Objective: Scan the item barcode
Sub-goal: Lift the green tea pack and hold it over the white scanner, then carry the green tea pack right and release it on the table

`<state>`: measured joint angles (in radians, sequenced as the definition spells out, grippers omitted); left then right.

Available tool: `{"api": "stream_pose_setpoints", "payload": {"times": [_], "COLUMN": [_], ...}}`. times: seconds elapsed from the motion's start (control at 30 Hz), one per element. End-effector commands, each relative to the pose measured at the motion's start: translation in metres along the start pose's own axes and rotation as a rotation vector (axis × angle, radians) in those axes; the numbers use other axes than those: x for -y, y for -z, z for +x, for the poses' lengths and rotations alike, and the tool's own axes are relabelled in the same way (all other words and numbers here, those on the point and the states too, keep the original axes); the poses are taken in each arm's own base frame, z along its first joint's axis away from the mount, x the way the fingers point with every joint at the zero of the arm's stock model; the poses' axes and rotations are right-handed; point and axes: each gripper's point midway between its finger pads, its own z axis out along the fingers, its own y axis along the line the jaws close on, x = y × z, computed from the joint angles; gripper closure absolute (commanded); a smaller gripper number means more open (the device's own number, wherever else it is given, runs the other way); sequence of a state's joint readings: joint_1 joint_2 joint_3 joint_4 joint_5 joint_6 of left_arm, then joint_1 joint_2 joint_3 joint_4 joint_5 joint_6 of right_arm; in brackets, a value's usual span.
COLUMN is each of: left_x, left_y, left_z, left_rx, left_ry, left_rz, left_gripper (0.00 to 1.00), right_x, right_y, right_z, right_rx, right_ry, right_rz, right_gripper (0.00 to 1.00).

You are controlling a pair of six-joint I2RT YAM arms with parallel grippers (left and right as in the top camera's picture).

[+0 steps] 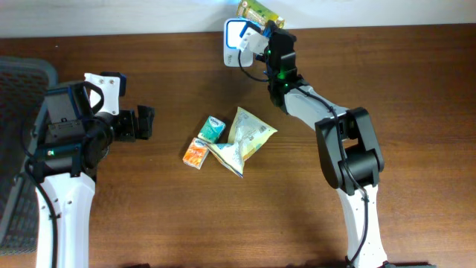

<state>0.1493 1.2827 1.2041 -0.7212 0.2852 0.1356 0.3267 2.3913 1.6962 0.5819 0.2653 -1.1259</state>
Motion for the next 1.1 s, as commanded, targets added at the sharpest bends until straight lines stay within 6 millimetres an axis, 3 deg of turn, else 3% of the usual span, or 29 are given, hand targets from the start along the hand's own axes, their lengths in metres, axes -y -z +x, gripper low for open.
{"api": "stream_pose_setpoints", "payload": {"times": [0.0,0.2,0.37,0.5,0.6,0.67,0.7,0.77,0.83,0.87,0.9,0.93,1.03,1.07], "left_x": [0.002,0.002,0.002,0.002,0.002,0.002,0.002,0.002,0.002,0.002,0.002,0.002,0.002,0.002], "left_y": [0.004,0.004,0.004,0.004,0.004,0.004,0.004,0.004,0.004,0.004,0.004,0.004,0.004,0.004], "left_z": [-0.005,-0.005,-0.005,-0.005,-0.005,-0.005,-0.005,-0.005,-0.005,-0.005,-0.005,-0.005,-0.005,-0.005], "left_rx": [0.017,0.017,0.017,0.017,0.017,0.017,0.017,0.017,0.017,0.017,0.017,0.017,0.017,0.017], "left_ry": [-0.018,-0.018,-0.018,-0.018,-0.018,-0.018,-0.018,-0.018,-0.018,-0.018,-0.018,-0.018,-0.018,-0.018], "left_rz": [0.010,0.010,0.010,0.010,0.010,0.010,0.010,0.010,0.010,0.010,0.010,0.010,0.010,0.010], "left_gripper": [0.01,0.01,0.01,0.01,0.01,0.01,0.01,0.01,0.01,0.01,0.01,0.01,0.01,0.01], "right_x": [-0.003,0.009,0.006,0.010,0.044,0.074,0.096,0.161,0.178,0.177,0.169,0.158,0.114,0.100], "right_y": [-0.006,-0.001,0.005,0.007,0.015,0.031,0.043,0.087,0.130,0.156,0.195,0.229,0.278,0.285], "right_z": [-0.015,-0.033,-0.053,-0.057,-0.066,-0.073,-0.079,-0.102,-0.110,-0.110,-0.095,-0.066,0.009,0.030], "right_rx": [0.072,0.116,0.147,0.152,0.149,0.114,0.116,0.153,0.147,0.122,-0.007,-0.188,-0.580,-0.684], "right_ry": [0.160,0.211,0.204,0.199,0.127,0.029,-0.084,-0.396,-0.659,-0.762,-0.932,-1.028,-1.029,-1.039], "right_rz": [0.060,0.147,0.161,0.173,0.195,0.083,0.071,0.040,-0.129,-0.248,-0.391,-0.460,-0.577,-0.597], "right_gripper": [0.96,0.96,0.96,0.96,0.96,0.96,0.96,0.96,0.96,0.96,0.96,0.96,0.96,0.96]}}
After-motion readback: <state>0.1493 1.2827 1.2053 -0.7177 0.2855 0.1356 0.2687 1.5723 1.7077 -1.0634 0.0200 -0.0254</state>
